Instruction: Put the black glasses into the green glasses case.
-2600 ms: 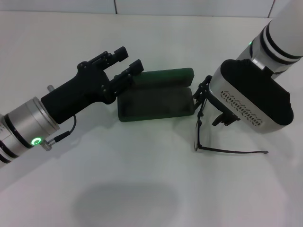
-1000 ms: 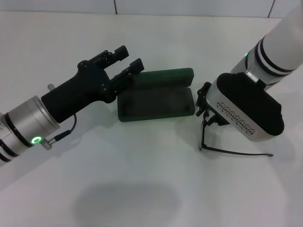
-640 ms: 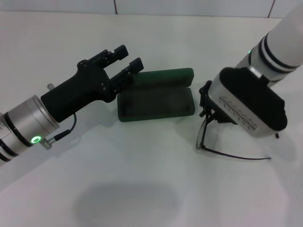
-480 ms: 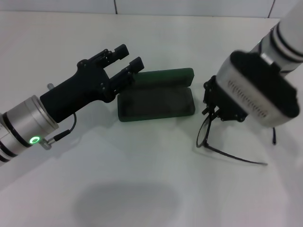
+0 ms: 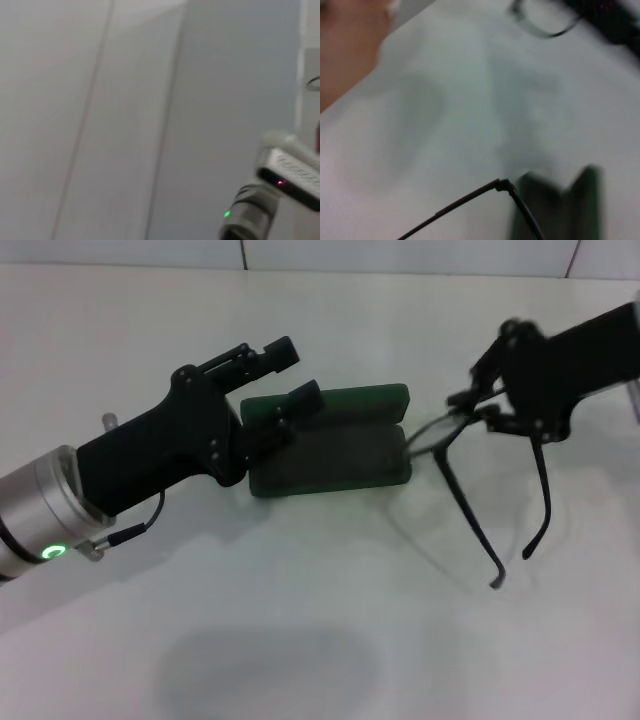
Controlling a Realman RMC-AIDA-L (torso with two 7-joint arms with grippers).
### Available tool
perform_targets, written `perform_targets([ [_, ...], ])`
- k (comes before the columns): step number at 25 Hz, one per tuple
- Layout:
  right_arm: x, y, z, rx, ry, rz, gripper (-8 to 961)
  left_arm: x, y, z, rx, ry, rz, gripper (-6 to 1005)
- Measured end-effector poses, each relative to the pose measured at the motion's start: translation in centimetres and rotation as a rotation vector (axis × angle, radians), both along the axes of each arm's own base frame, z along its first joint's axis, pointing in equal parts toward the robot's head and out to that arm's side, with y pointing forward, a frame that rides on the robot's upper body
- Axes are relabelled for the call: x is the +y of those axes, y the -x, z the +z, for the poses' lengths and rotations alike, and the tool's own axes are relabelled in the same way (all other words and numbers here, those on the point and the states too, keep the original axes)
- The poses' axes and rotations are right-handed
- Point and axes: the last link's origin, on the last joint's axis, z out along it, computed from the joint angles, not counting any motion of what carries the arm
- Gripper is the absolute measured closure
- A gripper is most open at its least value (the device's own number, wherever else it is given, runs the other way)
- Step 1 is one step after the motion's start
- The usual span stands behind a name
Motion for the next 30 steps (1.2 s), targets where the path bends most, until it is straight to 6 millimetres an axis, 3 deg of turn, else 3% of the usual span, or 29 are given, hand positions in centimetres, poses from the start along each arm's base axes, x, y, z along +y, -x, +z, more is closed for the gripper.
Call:
perform_targets([
  [7,-1.5,-4.6,2.0,0.436,-0.117,-0.208,850,-0.7,-2.5,0.0,0.019,0.064,-0.206,434],
  [10,-2.0,-6.3,1.6,0.605,-0.156,-0.289,851,-0.1,-3.6,-0.4,0.035,0.135,-0.246,433],
  [15,-1.6,-8.4,-0.7,0.864,-0.183,-0.461,851,1.2,-5.1,-0.8,0.066,0.272,-0.269,431],
  [19,-1.5,-9.0,-2.6,0.927,-0.183,-0.522,851,1.7,-5.8,-1.4,0.102,0.300,-0.290,429],
  [30,-2.4,-7.9,-5.6,0.866,-0.105,-0.462,851,2.5,-6.3,-2.3,0.145,0.369,-0.247,425],
])
